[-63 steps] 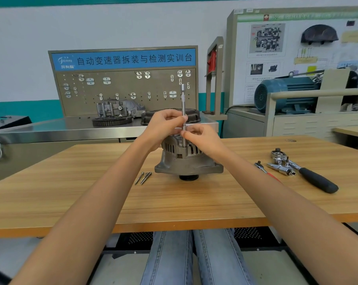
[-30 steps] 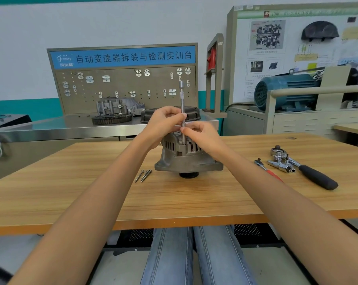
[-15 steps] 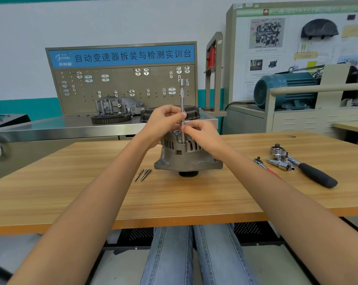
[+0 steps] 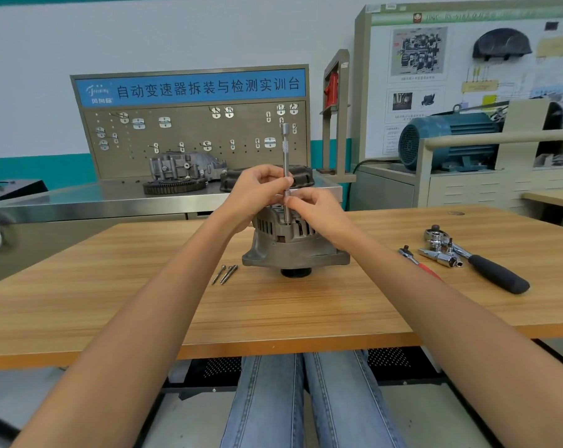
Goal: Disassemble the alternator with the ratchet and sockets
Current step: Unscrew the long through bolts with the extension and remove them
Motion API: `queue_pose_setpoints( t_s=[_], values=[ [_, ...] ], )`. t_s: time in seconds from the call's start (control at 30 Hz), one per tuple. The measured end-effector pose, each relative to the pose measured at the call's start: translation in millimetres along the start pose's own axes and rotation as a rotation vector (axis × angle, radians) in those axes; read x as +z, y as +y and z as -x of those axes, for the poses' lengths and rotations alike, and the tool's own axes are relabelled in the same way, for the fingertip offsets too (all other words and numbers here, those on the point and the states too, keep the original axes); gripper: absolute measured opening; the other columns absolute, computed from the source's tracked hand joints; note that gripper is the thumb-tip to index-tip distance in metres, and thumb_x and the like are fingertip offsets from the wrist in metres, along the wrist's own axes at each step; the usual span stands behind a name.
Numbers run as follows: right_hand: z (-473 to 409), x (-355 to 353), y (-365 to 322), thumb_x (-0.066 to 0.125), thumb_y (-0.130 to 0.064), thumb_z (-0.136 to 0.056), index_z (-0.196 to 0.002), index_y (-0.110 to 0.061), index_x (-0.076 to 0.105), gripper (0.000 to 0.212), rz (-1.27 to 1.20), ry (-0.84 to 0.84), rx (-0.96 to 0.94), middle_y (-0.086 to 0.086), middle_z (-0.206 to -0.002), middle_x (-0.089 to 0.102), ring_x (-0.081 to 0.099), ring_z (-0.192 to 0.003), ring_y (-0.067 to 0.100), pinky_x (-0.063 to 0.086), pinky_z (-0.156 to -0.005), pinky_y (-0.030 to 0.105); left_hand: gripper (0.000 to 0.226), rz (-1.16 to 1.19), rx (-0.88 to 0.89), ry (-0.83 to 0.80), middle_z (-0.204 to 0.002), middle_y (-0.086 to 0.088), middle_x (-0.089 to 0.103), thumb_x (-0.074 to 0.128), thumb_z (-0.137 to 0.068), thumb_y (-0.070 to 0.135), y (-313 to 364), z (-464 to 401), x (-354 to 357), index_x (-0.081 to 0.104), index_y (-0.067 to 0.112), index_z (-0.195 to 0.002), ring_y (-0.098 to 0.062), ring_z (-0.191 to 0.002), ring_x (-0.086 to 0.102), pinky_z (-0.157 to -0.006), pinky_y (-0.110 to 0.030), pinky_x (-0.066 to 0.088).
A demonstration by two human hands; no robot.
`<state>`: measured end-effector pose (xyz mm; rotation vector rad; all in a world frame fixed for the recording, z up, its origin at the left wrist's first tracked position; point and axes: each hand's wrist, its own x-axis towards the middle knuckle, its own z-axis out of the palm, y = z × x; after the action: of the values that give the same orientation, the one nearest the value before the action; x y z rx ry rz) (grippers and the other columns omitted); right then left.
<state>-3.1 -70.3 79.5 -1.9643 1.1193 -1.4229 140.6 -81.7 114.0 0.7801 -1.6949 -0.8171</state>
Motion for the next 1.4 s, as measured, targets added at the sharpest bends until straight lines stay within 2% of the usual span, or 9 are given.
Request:
queue_pose_setpoints(
  t_s=[0.2, 0.37, 0.47, 0.63, 0.77, 0.87, 0.97, 1.13, 1.4],
  values=[
    [0.7, 0.1, 0.0, 0.060, -0.029, -0.091, -0.102, -0.024, 0.061, 0.012, 0.009, 0.015, -0.006, -0.015, -0.089, 0.062, 0.058, -0.083, -0.005, 0.042, -0.062, 0.004, 0.005, -0.014, 0.000, 0.010, -0.074, 0.003, 0.062, 0.068, -0.088, 0.016, -1.0, -0.8, 0.1, 0.063, 0.018, -0.087, -0.009, -0.073, 0.063, -0.068, -0.021, 0.053],
    [2.4, -1.0, -1.3, 0.057, -0.026, -0.093, -0.111, -0.017, 0.065, 0.022, 0.010, 0.015, -0.029, -0.007, -0.093, 0.066, 0.062, -0.091, 0.005, 0.045, -0.063, 0.003, 0.006, -0.011, 0.004, -0.009, -0.091, -0.002, 0.066, 0.064, -0.089, 0.012, -1.0, -0.7, 0.2, 0.066, 0.018, -0.091, -0.012, -0.084, 0.067, -0.072, -0.022, 0.054],
    [2.7, -0.5, -1.3, 0.056, -0.023, -0.094, -0.114, -0.015, 0.066, 0.024, -0.013, 0.019, -0.024, -0.001, -0.098, 0.070, 0.063, -0.095, 0.011, 0.049, -0.068, 0.006, 0.005, -0.020, 0.007, -0.009, -0.083, -0.002, 0.066, 0.065, -0.089, 0.012, -1.0, -0.3, -0.5, 0.066, 0.017, -0.089, -0.012, -0.079, 0.067, -0.071, -0.023, 0.055],
    [3.8, 0.9, -4.3, 0.060, -0.026, -0.091, -0.103, -0.022, 0.063, 0.013, 0.002, 0.026, -0.018, -0.017, -0.087, 0.062, 0.058, -0.079, -0.007, 0.041, -0.060, 0.001, 0.010, -0.050, 0.010, 0.017, -0.073, 0.003, 0.060, 0.070, -0.086, 0.015, -1.1, -0.9, 0.0, 0.061, 0.018, -0.087, -0.005, -0.063, 0.061, -0.061, -0.017, 0.050],
    [5.1, 0.7, -5.8, 0.064, -0.025, -0.088, -0.098, -0.022, 0.059, 0.012, -0.003, 0.034, -0.033, -0.011, -0.087, 0.061, 0.057, -0.079, -0.004, 0.044, -0.063, 0.003, 0.009, -0.058, 0.007, 0.016, -0.077, 0.001, 0.061, 0.070, -0.086, 0.016, -1.1, -1.2, 0.1, 0.061, 0.017, -0.089, -0.007, -0.066, 0.061, -0.061, -0.018, 0.050],
    [5.7, -0.4, -7.4, 0.065, -0.023, -0.087, -0.093, -0.022, 0.056, 0.011, 0.013, 0.030, -0.034, -0.007, -0.086, 0.059, 0.056, -0.079, 0.002, 0.046, -0.066, 0.011, 0.002, -0.056, 0.012, -0.009, -0.088, -0.002, 0.067, 0.067, -0.088, 0.018, -0.8, -0.2, 0.9, 0.066, 0.018, -0.087, -0.012, -0.078, 0.065, -0.072, -0.024, 0.056],
    [5.9, -1.2, -8.3, 0.065, -0.023, -0.088, -0.093, -0.020, 0.057, 0.010, 0.040, 0.011, -0.022, -0.007, -0.084, 0.058, 0.055, -0.076, 0.002, 0.044, -0.066, 0.013, 0.010, -0.051, 0.024, -0.031, -0.098, 0.006, 0.070, 0.065, -0.089, 0.015, -1.3, 0.3, 0.3, 0.070, 0.022, -0.084, -0.008, -0.085, 0.069, -0.074, -0.022, 0.055],
    [5.4, -1.9, -9.4, 0.064, -0.022, -0.088, -0.085, -0.024, 0.056, 0.009, 0.050, 0.009, -0.016, -0.008, -0.079, 0.057, 0.053, -0.071, 0.001, 0.043, -0.061, 0.010, 0.011, 0.062, 0.004, -0.047, -0.088, 0.005, 0.072, 0.067, -0.087, 0.006, -1.7, 0.1, -3.5, 0.070, 0.016, -0.084, -0.008, -0.077, 0.069, -0.069, -0.020, 0.054],
    [3.6, 1.5, -4.8, 0.067, -0.020, -0.086, -0.081, -0.020, 0.055, 0.013, 0.049, 0.042, -0.037, -0.008, -0.073, 0.055, 0.051, -0.062, -0.001, 0.043, -0.055, 0.005, 0.010, 0.038, -0.037, -0.009, -0.078, 0.000, 0.069, 0.071, -0.083, 0.006, -0.1, -4.2, -1.3, 0.065, 0.013, -0.080, -0.010, -0.070, 0.068, -0.066, -0.022, 0.055]
  ],
)
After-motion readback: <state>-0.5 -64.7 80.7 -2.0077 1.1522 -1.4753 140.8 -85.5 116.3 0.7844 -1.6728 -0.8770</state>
